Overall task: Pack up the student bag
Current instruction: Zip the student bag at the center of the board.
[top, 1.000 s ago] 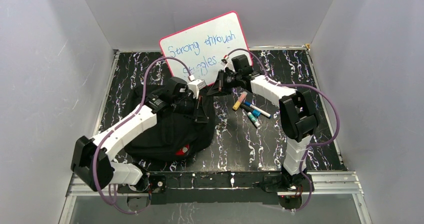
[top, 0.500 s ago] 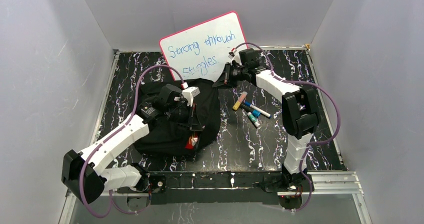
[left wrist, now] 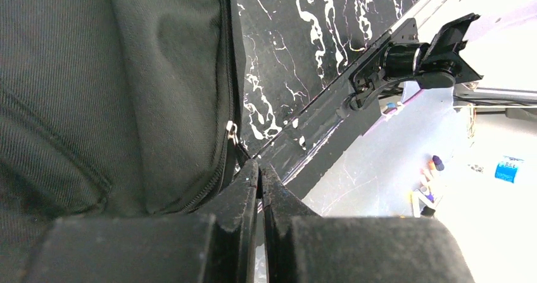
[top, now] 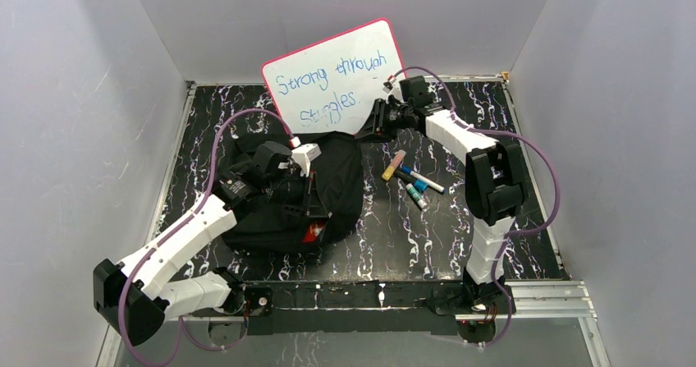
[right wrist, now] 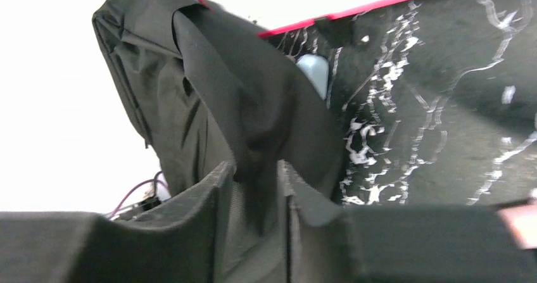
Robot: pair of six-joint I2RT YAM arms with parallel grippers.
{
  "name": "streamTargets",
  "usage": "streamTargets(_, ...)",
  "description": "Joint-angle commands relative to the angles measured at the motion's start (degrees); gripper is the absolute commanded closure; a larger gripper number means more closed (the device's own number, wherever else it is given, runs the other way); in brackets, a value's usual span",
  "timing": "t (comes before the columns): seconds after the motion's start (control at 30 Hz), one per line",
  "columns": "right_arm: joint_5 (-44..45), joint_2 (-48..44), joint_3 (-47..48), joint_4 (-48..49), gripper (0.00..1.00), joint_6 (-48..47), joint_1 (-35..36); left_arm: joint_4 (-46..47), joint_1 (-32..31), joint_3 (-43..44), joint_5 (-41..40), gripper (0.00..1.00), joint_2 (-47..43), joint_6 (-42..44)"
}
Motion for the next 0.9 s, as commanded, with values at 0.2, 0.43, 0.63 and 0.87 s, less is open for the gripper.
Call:
streamTargets(0.2, 5.72, -22.02, -18.39, 1.7, 0.4, 5.37, -0.75, 7.49, -0.56, 2.65, 4.24, 1.0, 3.85, -2.19)
streamTargets(0.43, 14.98, -38.18, -32.97, 3.63, 0.32, 19.23, 9.83, 9.15, -0.57, 2.48, 6.44, 1.0, 6.12, -1.56)
streamTargets(0.63, 22.0, -43.09, -39.56, 8.77, 0.31, 27.01, 16.44, 10.13, -0.67, 2.38, 7.18, 1.0, 6.91, -1.83)
streamTargets(0.87, 23.09, -38.09, -36.98, 9.36, 0.32, 26.72, 21.05, 10.15, -0.76, 2.08, 7.89, 1.0, 7.17, -1.71)
